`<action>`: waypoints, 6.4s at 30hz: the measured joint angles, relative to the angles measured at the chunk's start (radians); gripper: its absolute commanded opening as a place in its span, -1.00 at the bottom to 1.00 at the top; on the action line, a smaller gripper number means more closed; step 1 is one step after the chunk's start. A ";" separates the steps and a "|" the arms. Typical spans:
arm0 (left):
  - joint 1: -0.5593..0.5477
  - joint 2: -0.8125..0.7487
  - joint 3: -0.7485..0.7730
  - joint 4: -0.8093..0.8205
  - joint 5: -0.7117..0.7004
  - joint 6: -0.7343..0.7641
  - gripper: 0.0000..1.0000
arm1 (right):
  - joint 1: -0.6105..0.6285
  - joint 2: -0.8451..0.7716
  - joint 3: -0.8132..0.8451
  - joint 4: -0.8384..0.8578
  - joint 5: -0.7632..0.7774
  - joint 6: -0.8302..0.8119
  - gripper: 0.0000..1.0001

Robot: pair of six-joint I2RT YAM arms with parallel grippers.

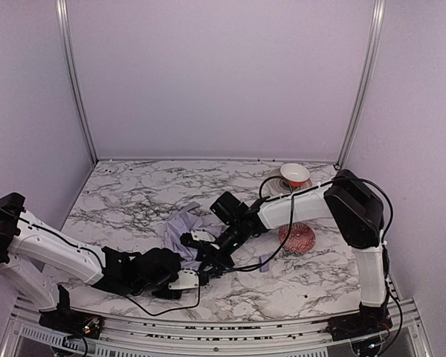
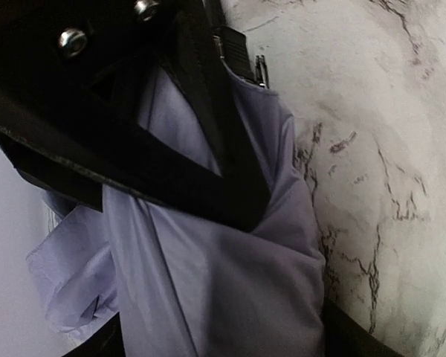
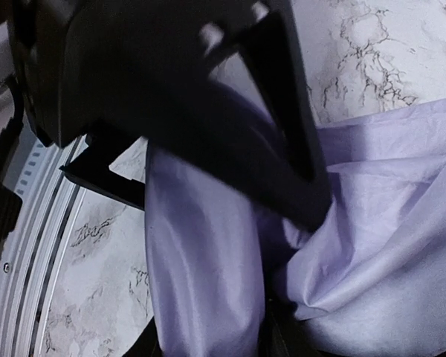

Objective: Put away the umbrella

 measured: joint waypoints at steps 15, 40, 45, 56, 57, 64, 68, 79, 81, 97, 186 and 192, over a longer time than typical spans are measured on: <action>0.048 0.145 0.184 -0.158 0.167 -0.127 -0.42 | -0.042 -0.051 -0.048 -0.063 -0.036 0.043 0.34; 0.254 0.307 0.498 -0.528 0.726 -0.219 -0.52 | 0.148 -0.872 -0.824 0.513 0.531 0.100 0.45; 0.288 0.340 0.535 -0.569 0.806 -0.218 -0.53 | 0.275 -0.753 -0.850 0.663 0.746 -0.027 0.53; 0.311 0.370 0.560 -0.599 0.904 -0.213 -0.54 | 0.305 -0.481 -0.755 0.786 1.040 -0.185 0.54; 0.313 0.372 0.562 -0.602 0.908 -0.213 -0.54 | 0.306 -0.462 -0.747 0.789 1.052 -0.195 0.53; 0.321 0.381 0.568 -0.610 0.940 -0.210 -0.54 | 0.306 -0.396 -0.713 0.793 1.085 -0.220 0.24; 0.325 0.384 0.569 -0.613 0.951 -0.208 -0.41 | 0.306 -0.364 -0.675 0.771 1.089 -0.211 -0.09; 0.331 0.240 0.456 -0.535 0.867 -0.257 0.98 | 0.314 -0.357 -0.632 0.665 1.058 -0.166 -0.55; 0.338 0.156 0.389 -0.494 0.800 -0.277 0.98 | 0.314 -0.357 -0.613 0.627 1.042 -0.133 -0.56; 0.218 -0.644 -0.140 0.020 0.552 -0.181 0.31 | 0.169 -0.235 -0.287 0.208 0.650 0.109 -0.66; 0.337 0.304 0.517 -0.537 0.851 -0.202 -0.37 | 0.323 -0.614 -0.737 0.594 0.982 -0.265 0.54; 0.347 0.312 0.523 -0.555 0.887 -0.202 -0.38 | 0.338 -0.472 -0.710 0.715 1.129 -0.372 0.53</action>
